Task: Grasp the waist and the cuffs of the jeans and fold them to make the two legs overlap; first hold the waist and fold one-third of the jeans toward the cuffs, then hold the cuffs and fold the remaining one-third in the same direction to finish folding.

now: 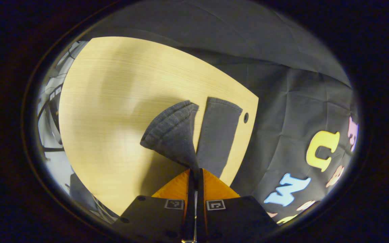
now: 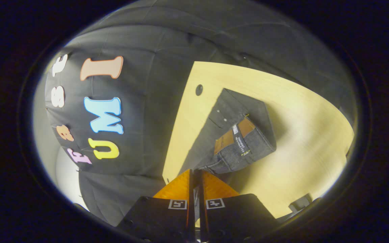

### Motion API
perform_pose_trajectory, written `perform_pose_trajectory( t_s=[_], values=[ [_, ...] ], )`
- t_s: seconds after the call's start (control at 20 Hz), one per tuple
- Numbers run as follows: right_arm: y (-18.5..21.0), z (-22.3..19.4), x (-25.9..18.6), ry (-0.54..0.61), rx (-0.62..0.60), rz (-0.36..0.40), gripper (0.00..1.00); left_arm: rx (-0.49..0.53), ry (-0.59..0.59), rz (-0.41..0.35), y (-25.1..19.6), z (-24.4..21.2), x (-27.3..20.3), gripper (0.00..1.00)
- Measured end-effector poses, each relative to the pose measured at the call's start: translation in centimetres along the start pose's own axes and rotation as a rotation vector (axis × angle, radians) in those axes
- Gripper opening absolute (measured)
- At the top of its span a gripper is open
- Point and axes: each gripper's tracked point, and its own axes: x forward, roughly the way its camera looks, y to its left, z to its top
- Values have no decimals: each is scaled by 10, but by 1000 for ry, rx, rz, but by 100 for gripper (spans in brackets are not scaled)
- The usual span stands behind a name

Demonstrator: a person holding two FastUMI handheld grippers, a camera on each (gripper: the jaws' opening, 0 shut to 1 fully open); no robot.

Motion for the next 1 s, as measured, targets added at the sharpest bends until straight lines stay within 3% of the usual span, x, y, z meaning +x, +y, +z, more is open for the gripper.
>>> perform_pose_trajectory(
  t_s=[0.25,0.3,0.45,0.7,0.75,0.9,1.0],
  values=[
    [32,50,60,-28,-6,-37,5,5,-1,27,-68,6,55,11],
    [31,59,72,-37,2,-55,10,11,3,35,-78,5,71,11],
    [20,80,109,-61,41,-111,5,51,17,74,-100,4,122,11],
    [-12,106,156,-126,74,-193,5,122,10,198,-95,14,198,10],
    [-21,116,162,-160,62,-209,0,122,17,207,-92,15,212,10],
    [-49,115,167,-168,16,-300,0,168,19,218,-89,17,236,12],
    [-53,102,166,-158,-44,-317,0,238,28,235,-94,16,236,10]
  ],
)
